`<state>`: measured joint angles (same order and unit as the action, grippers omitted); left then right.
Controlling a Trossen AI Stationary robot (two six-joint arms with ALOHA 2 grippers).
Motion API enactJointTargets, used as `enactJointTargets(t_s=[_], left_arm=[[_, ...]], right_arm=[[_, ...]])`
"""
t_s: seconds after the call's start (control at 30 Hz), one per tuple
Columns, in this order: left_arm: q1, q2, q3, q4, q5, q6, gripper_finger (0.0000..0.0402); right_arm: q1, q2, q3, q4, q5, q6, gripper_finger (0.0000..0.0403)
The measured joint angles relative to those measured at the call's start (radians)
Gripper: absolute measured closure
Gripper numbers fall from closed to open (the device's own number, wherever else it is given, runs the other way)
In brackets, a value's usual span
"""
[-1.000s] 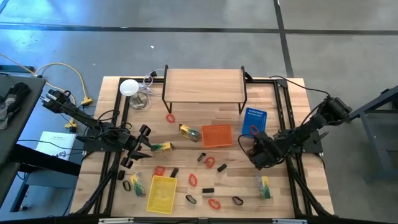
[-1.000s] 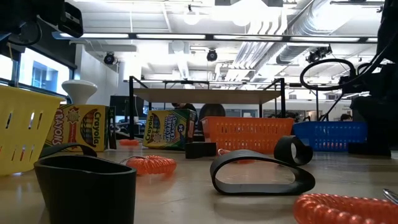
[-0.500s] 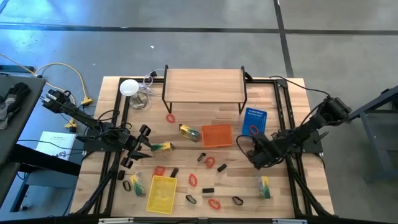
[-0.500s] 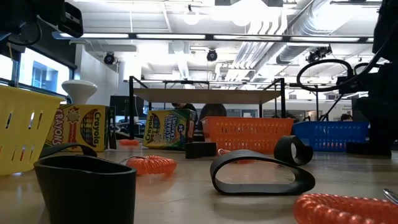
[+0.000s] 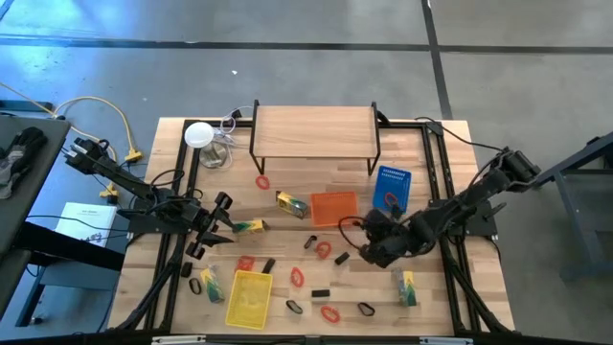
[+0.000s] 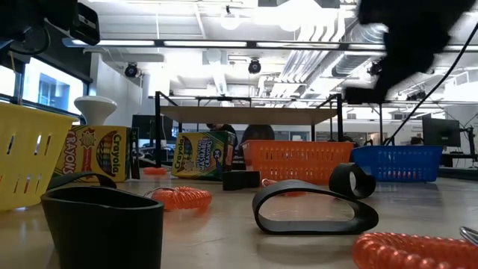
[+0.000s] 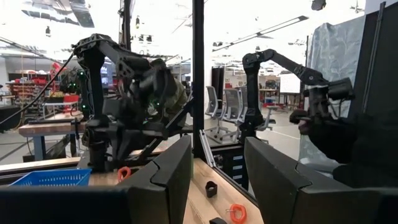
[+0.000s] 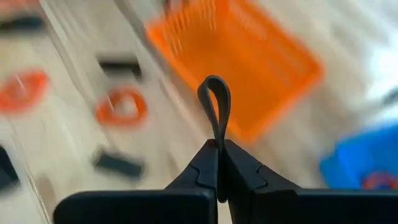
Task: Pick & Place Office Desk Supplies
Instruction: Put the rubberband into the orange bin
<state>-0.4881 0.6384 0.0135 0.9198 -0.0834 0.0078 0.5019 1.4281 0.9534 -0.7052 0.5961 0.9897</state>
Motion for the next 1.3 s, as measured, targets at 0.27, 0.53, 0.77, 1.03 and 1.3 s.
enactJointTargets(t_s=[0.27,0.53,0.77,1.03,1.3], left_arm=[[0.0,0.0,0.0,-0.009,0.0,0.014,0.0256],[0.0,0.01,0.0,-0.039,-0.002,0.01,0.0256],[0.0,0.028,0.0,-0.038,-0.006,0.013,0.0256],[0.0,0.033,0.0,-0.037,-0.01,0.014,0.0256],[0.0,0.033,0.0,-0.037,-0.016,0.009,0.0256]], right_arm=[[-0.179,0.034,0.003,0.227,-0.023,-0.246,0.0399],[-0.289,0.165,0.002,0.266,-0.166,-0.283,0.0399],[-0.308,0.2,0.001,0.362,-0.179,-0.337,0.0371],[-0.308,0.193,0.002,0.366,-0.21,-0.334,0.029],[-0.308,0.173,0.002,0.385,-0.249,-0.341,0.0215]])
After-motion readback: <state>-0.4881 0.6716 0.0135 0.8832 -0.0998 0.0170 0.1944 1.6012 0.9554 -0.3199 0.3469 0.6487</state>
